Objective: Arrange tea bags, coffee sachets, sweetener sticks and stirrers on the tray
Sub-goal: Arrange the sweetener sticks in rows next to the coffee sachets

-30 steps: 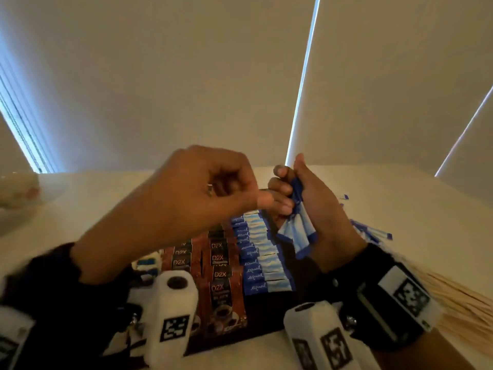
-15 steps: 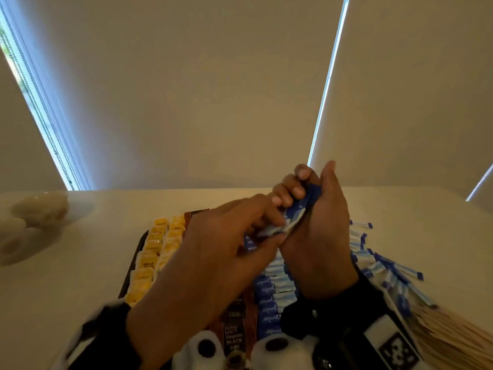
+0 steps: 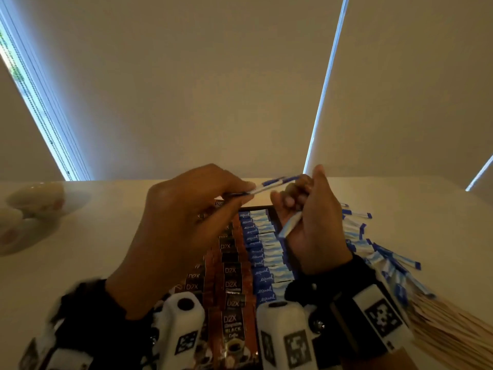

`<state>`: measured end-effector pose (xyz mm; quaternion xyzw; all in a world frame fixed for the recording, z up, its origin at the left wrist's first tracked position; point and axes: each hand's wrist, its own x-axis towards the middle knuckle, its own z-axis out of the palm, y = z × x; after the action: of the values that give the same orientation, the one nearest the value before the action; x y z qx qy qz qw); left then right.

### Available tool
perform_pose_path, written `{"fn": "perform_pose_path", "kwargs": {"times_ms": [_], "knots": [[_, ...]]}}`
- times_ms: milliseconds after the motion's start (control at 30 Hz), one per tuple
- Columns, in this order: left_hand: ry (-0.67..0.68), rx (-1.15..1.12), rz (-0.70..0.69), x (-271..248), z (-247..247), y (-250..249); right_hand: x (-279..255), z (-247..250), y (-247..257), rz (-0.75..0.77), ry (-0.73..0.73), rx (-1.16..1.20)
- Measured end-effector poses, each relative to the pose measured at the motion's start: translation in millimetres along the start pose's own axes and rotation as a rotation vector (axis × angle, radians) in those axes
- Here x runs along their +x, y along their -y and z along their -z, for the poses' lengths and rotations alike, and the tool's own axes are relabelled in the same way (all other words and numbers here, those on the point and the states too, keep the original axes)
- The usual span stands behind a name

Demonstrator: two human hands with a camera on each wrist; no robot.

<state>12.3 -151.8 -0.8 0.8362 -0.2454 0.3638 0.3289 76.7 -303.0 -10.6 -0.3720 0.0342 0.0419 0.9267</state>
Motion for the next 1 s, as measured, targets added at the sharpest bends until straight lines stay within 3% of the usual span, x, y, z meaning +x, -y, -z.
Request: {"fn": "perform_pose_path", "kwargs": {"times_ms": [100,233,400,600,767,900,1000], "knots": [[0.006,0.213,-0.187,-5,5,8,-1,1,18,-0.079,0.185,-0.329],[0.027,0.347,-0.26,-7,9,14,-8,0,33,-0.046,0.352,-0.745],[0.112,0.331,-0.284,-10,9,17,-10,0,33,0.056,0.451,-0.814],[0.191,0.387,-0.274,-7,8,20,-7,3,33,0.067,0.442,-0.879],[0.247,0.301,-0.285,-6,5,22,-5,4,27,0.089,0.455,-0.944],[0.281,0.217,-0.242,1,6,26,-4,2,24,0.094,0.478,-0.967],[0.264,-0.202,0.057,1,17,24,-4,4,27,0.096,0.548,-1.012]]}}
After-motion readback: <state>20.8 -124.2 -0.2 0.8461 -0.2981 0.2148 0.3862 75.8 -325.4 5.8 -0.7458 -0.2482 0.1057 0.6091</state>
